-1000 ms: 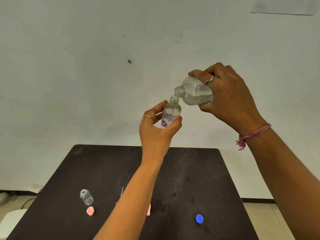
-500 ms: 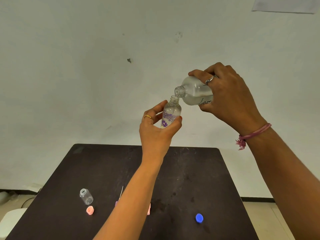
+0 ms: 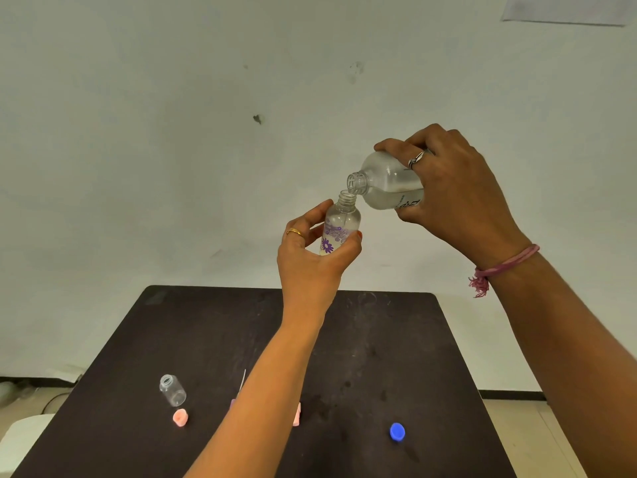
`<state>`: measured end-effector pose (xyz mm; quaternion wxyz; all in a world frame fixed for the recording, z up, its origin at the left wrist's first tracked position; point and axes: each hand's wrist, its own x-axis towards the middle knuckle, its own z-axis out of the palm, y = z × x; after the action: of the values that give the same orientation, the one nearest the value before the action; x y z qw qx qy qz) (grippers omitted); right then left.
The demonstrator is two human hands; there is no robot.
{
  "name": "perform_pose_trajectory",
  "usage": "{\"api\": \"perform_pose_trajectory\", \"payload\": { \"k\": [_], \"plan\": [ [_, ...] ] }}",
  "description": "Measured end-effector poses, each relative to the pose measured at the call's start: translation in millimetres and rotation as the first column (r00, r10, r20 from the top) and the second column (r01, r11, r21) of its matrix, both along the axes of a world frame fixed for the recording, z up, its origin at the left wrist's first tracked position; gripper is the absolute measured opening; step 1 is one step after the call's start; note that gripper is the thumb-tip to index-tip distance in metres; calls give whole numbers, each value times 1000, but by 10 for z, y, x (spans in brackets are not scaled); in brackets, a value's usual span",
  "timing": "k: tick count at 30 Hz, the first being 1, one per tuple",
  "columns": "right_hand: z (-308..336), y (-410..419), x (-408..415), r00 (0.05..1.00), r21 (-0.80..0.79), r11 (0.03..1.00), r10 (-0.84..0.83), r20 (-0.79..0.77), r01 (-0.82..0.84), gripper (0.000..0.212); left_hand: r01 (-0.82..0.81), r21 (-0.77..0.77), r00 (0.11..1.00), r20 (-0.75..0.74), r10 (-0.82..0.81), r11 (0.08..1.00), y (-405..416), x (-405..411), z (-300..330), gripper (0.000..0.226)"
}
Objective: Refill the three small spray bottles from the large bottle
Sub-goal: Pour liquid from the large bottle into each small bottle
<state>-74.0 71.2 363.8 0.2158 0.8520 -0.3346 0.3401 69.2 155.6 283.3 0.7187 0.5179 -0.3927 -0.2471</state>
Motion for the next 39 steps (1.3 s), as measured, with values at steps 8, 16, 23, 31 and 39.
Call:
{"api": "perform_pose_trajectory", "payload": {
  "k": [8, 16, 23, 31, 39],
  "plan": [
    [1, 35, 26, 1000, 12, 1000, -4, 3, 4, 72, 4, 3, 1000, -16, -4, 1000, 37, 20, 11, 50],
    [1, 84, 89, 1000, 28, 999, -20, -5, 20, 73, 16, 10, 999, -30, -16, 1000, 75, 89, 15, 49],
    [-4, 148, 177, 999, 39, 998, -43, -4, 43, 73, 34, 13, 999, -41, -33, 999, 111, 177, 19, 49],
    [-73, 208, 353, 997, 100, 993, -63, 38, 59, 75, 49, 13, 997, -54, -48, 999, 152, 361, -2, 50],
    [-262, 269, 656, 989, 311, 949, -87, 122, 45, 78, 14, 3, 997, -72, -14, 1000, 230, 654, -12, 51]
  ]
}}
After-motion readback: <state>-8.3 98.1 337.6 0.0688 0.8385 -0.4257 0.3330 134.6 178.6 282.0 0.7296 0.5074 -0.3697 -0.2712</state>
